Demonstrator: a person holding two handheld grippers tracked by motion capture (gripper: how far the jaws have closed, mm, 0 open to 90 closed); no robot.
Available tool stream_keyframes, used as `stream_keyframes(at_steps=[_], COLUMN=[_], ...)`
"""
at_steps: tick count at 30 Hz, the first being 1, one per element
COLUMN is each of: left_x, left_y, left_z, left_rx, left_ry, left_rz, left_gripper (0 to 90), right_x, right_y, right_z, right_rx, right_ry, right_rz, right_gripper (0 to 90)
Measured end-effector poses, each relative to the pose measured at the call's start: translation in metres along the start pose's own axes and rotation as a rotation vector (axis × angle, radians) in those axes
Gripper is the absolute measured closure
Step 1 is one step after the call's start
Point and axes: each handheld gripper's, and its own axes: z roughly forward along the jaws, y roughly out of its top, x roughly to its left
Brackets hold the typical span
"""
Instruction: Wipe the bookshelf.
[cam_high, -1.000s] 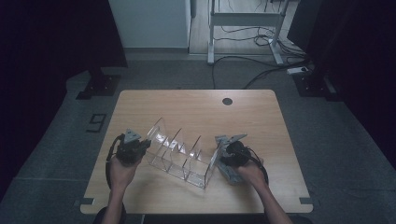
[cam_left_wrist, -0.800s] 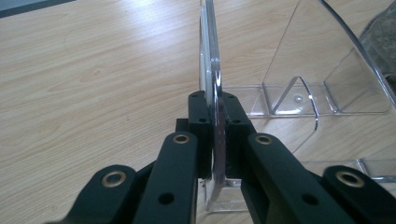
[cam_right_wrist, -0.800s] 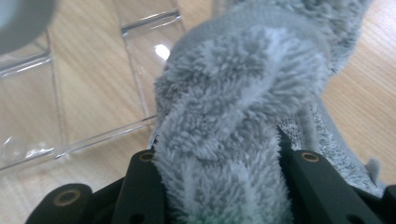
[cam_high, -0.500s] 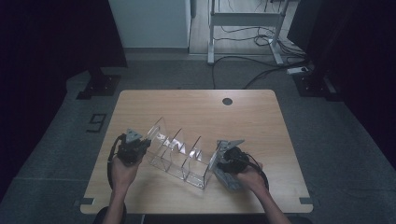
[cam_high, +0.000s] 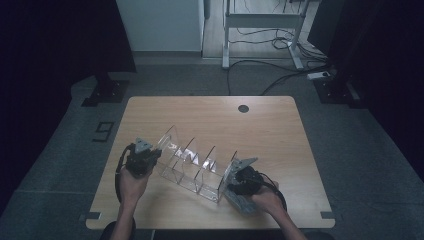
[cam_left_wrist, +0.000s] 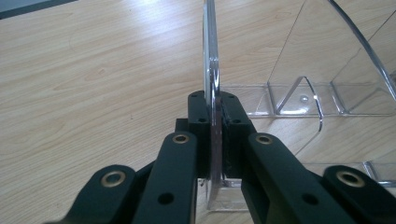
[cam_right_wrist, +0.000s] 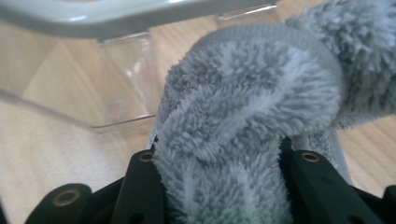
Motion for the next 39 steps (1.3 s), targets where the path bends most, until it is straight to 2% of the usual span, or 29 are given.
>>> stream_keyframes(at_steps=[3, 20, 22, 29, 39], left_x=[-0.001, -0.003, -0.003, -0.002, -0.001], left_y=[0.000, 0.001, 0.001, 0.000, 0.000], left_z=[0.000, 0.000, 0.000, 0.000, 0.000], left_rx=[0.005, 0.015, 0.016, 0.010, 0.009], left_ry=[0.013, 0.026, 0.025, 0.013, 0.008], left_rz=[0.011, 0.000, 0.000, 0.001, 0.009], left_gripper=[85.0, 84.7, 84.7, 84.7, 84.2], right_x=[0.008, 0.042, 0.044, 0.040, 0.020], right_y=[-0.002, -0.008, -0.008, -0.007, -0.003], right_z=[-0.002, -0.008, -0.007, -0.012, -0.038], right_rx=[0.001, 0.005, 0.007, 0.015, -0.037], right_ry=[0.025, 0.115, 0.108, 0.078, 0.044], right_rz=[-0.008, -0.062, -0.070, -0.068, -0.033], right_gripper=[61.5, 60.6, 60.6, 64.0, 64.0])
